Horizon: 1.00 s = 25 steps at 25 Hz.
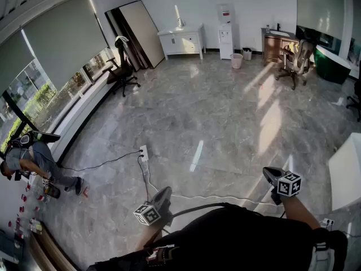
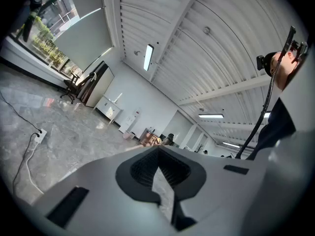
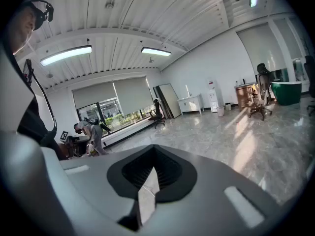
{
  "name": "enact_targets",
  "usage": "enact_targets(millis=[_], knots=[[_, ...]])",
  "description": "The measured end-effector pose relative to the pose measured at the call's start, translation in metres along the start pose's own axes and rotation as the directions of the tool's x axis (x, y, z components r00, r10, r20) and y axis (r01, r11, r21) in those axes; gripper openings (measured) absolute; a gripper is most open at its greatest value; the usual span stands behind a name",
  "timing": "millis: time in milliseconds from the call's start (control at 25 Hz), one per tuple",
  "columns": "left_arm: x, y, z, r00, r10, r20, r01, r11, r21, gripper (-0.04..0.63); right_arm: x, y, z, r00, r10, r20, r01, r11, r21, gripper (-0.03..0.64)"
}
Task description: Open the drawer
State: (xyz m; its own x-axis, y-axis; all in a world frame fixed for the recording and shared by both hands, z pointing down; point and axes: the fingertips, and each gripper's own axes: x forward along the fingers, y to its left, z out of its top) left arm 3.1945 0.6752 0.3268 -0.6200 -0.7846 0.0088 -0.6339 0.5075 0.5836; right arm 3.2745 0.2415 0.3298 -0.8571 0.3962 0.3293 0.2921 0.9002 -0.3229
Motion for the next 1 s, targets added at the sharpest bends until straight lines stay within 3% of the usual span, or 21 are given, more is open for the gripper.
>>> enact_targets(millis=[480,760,1000], knots=[[-0.008,0.002,0.006,1.000,-0.010,-0.006,0.010,1.000,-0.003,0.000,0.010,0.018,0.009,1.000,0.013,-0.003,-0.013,1.000,-0.020,0.000],[-0.021,0.021,0.003,1.000,0.009,-0.007,-0.009,1.000,-0.029,0.000,0.021,0.037,-0.010,0.996,0.054,-0.071,-0.055,0.999,-0.002,0.002],[-0.044,0.068,-0.018,0.997,0.060,-0.038,-0.063,0.993,-0.101,0.000,0.027,0.024,-0.047,0.988,-0.054,-0.146,0.063,0.996,0.061,0.002]])
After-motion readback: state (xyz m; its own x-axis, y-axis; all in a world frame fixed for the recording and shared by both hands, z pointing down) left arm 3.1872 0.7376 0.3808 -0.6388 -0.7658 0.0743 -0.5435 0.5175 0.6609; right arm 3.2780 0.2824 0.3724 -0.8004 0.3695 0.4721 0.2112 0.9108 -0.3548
